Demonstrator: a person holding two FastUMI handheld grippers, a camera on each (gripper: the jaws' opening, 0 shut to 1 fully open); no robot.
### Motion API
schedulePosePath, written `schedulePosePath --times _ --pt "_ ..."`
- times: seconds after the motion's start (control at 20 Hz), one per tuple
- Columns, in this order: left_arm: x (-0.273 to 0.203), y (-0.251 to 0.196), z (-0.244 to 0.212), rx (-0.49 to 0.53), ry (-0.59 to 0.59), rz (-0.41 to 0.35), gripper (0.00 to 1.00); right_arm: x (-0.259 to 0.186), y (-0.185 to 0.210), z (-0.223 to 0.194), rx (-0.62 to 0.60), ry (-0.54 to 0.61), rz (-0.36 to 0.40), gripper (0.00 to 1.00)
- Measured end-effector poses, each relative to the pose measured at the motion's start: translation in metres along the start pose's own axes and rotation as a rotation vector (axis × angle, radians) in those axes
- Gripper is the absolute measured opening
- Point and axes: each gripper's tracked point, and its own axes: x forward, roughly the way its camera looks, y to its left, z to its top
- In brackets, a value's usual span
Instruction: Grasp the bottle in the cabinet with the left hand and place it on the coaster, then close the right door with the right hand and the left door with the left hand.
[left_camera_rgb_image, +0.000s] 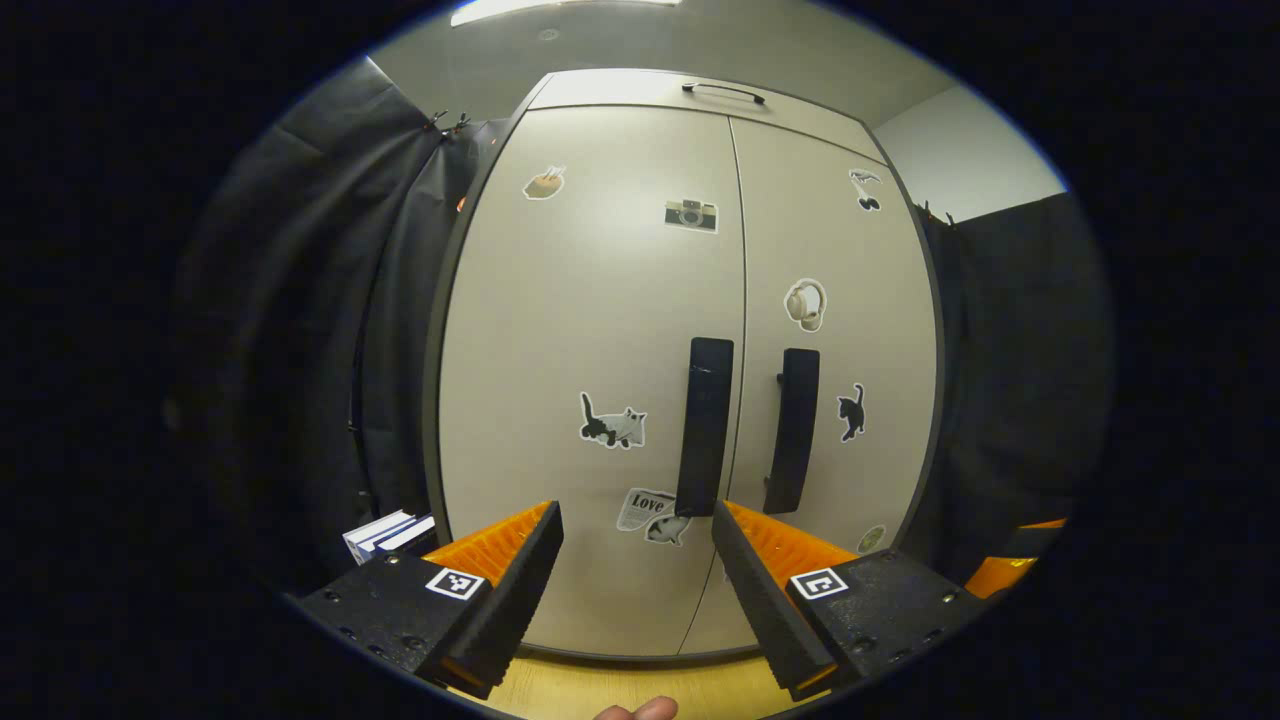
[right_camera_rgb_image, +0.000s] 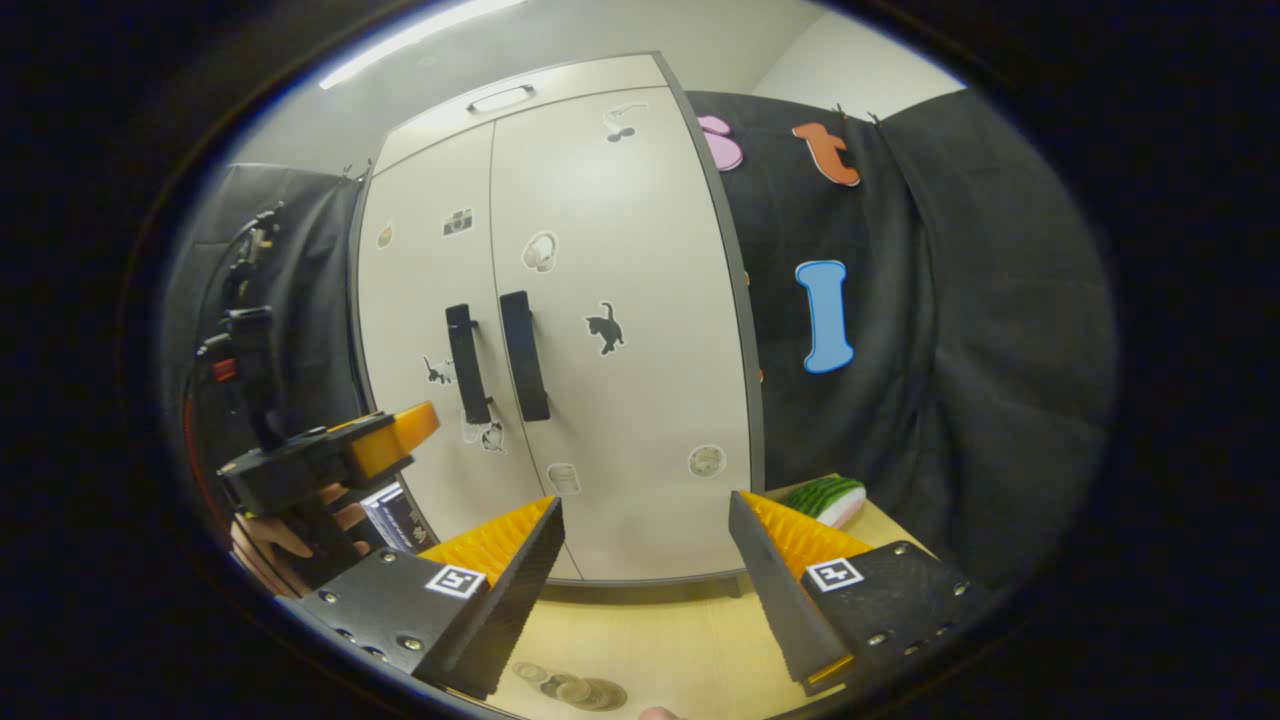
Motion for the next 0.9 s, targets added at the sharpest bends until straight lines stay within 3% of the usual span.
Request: schedulePosePath --times 0.45,0.9 --pt "-0.075 0.038 0.006 0.000 0.013 0.047 0.94 -0.010 0.049 0.023 -0.041 -0.064 0.035 0.97" --pt "-0.104 0.062 0.008 0.020 0.001 0.073 0.93 -0.020 0.073 0.031 -0.085 -0.114 0.013 1.00"
